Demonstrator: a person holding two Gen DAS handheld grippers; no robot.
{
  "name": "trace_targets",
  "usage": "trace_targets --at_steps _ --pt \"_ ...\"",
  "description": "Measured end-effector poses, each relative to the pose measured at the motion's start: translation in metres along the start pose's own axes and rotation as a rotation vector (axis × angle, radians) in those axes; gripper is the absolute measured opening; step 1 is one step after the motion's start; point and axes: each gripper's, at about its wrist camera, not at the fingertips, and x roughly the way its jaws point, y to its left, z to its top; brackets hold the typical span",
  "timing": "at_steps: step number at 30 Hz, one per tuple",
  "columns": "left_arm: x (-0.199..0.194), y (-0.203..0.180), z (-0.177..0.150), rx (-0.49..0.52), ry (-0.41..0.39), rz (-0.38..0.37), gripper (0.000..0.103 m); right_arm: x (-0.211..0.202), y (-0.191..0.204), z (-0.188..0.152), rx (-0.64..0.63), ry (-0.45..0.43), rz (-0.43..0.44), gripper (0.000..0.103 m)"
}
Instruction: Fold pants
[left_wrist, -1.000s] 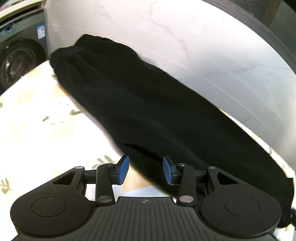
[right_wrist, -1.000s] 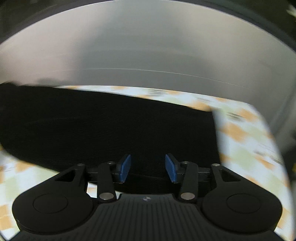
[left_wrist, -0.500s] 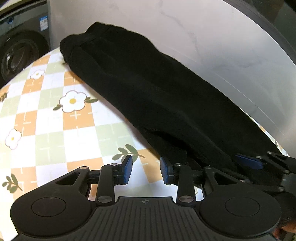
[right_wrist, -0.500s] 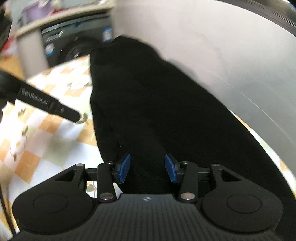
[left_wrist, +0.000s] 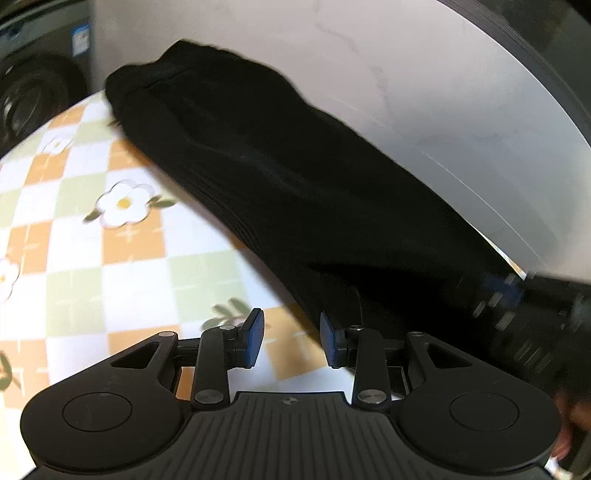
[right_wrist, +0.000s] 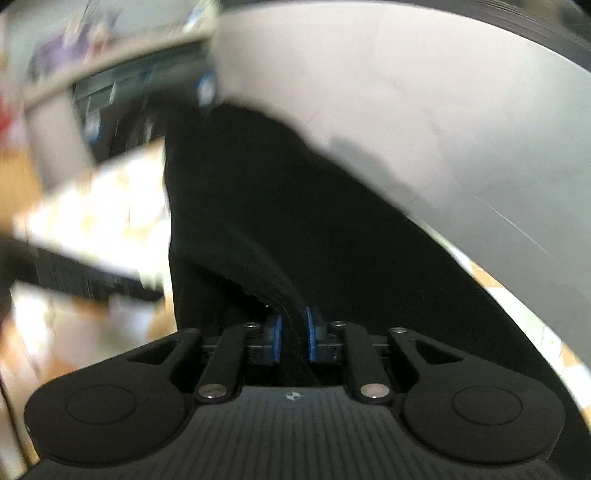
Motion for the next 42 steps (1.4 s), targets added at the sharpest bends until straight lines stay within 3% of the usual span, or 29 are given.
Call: trace_targets --at_steps 2,9,18,19,20,21,23,30,35,38,40,42 --pt "0.002 -0.011 0.0 0.027 -0.015 0.011 0.035 -0.007 -0.014 0.004 0.061 -0.024 0.018 0.013" --pt "0.002 -0.051 -0.001 0.123 -0.068 0.019 0.04 -0.004 -0.018 -0.002 0.091 -0.02 0.045 0.013" --pt "0.031 -0.088 -0.011 0.246 -0.086 0.146 0.047 -0.011 -0.024 0.003 0.142 -0.03 0.073 0.013" --pt "0.033 -0.091 -0.015 0.27 -0.095 0.16 0.045 -0.012 -0.026 0.003 0.143 -0.03 0.074 0.013" --pt "0.034 -0.092 -0.017 0.28 -0.104 0.173 0.03 -0.013 -0.026 0.004 0.144 -0.03 0.073 0.013" --pt "0.033 -0.091 -0.019 0.281 -0.114 0.19 0.022 -0.015 -0.027 0.003 0.143 -0.03 0.073 0.013" --pt "0.026 -0.082 -0.022 0.244 -0.135 0.17 0.013 -0.016 -0.027 0.003 0.142 -0.032 0.074 0.013" --pt "-0.022 -0.059 -0.052 0.145 -0.219 0.135 0.011 -0.014 -0.03 -0.004 0.185 -0.012 0.113 0.014" --pt "-0.019 -0.039 -0.061 0.012 -0.13 0.11 0.012 -0.006 -0.022 -0.014 0.168 0.039 0.137 0.015" --pt "-0.018 -0.037 -0.066 0.004 -0.121 0.109 0.013 -0.005 -0.026 -0.017 0.201 0.048 0.133 0.016" --pt "-0.017 -0.037 -0.069 0.01 -0.122 0.115 0.015 -0.003 -0.028 -0.017 0.212 0.066 0.097 0.035" --pt "-0.019 -0.038 -0.07 0.02 -0.126 0.133 0.021 -0.005 -0.032 -0.018 0.222 0.065 0.086 0.041"
